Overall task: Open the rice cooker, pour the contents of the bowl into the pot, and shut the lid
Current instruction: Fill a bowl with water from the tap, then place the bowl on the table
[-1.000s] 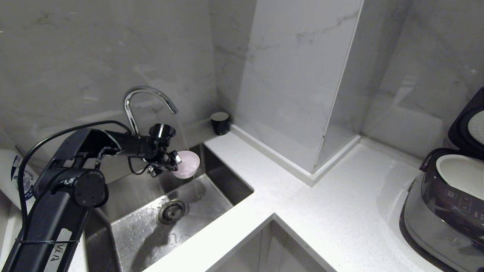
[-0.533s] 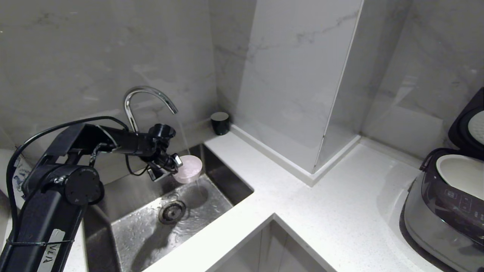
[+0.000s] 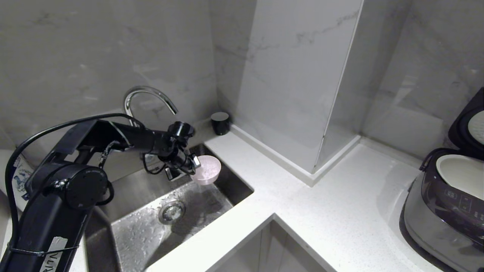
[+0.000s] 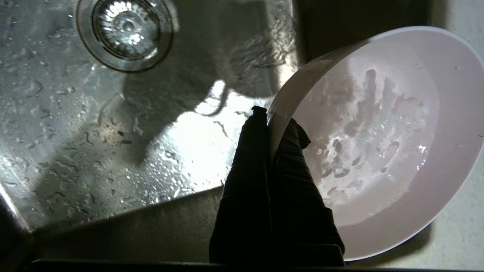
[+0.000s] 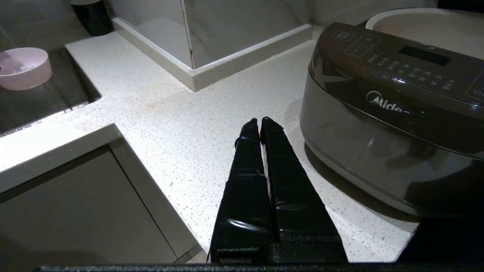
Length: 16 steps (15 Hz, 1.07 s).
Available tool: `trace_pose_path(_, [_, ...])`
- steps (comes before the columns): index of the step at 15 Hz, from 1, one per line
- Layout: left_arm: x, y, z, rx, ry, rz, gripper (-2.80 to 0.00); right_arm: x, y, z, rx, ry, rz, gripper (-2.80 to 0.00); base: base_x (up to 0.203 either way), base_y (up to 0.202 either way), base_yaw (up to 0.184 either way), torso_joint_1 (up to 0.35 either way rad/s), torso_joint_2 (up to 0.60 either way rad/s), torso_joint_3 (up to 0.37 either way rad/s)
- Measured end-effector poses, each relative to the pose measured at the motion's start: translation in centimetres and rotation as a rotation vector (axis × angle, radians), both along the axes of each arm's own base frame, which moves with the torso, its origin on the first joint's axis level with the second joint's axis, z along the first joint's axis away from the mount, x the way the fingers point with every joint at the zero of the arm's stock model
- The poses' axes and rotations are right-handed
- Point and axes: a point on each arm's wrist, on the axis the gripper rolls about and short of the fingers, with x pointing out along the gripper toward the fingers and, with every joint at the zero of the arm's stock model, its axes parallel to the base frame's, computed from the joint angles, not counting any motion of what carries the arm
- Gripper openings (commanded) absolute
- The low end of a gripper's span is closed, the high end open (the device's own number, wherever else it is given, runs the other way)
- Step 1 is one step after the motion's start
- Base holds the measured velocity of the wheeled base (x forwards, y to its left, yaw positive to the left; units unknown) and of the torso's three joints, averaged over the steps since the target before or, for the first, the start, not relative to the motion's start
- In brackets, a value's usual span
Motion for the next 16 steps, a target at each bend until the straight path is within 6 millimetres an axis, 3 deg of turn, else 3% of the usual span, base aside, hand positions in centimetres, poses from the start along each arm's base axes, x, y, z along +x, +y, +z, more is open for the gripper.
trace_pose_path(10, [-2.9,-8.5,1.3,0.011,0.026,-0.189,-2.80,0.0,0.0,0.0,0.000,0.000,0.000,-2.80,0.000,0.000,0.000,0.000,0.00,0.000])
trace_pose_path(16, [-4.4,-12.2,0.5,0.015,0.027,-0.275,-2.80,0.0,0.0,0.0,0.000,0.000,0.000,-2.80,0.000,0.000,0.000,0.000,0.00,0.000])
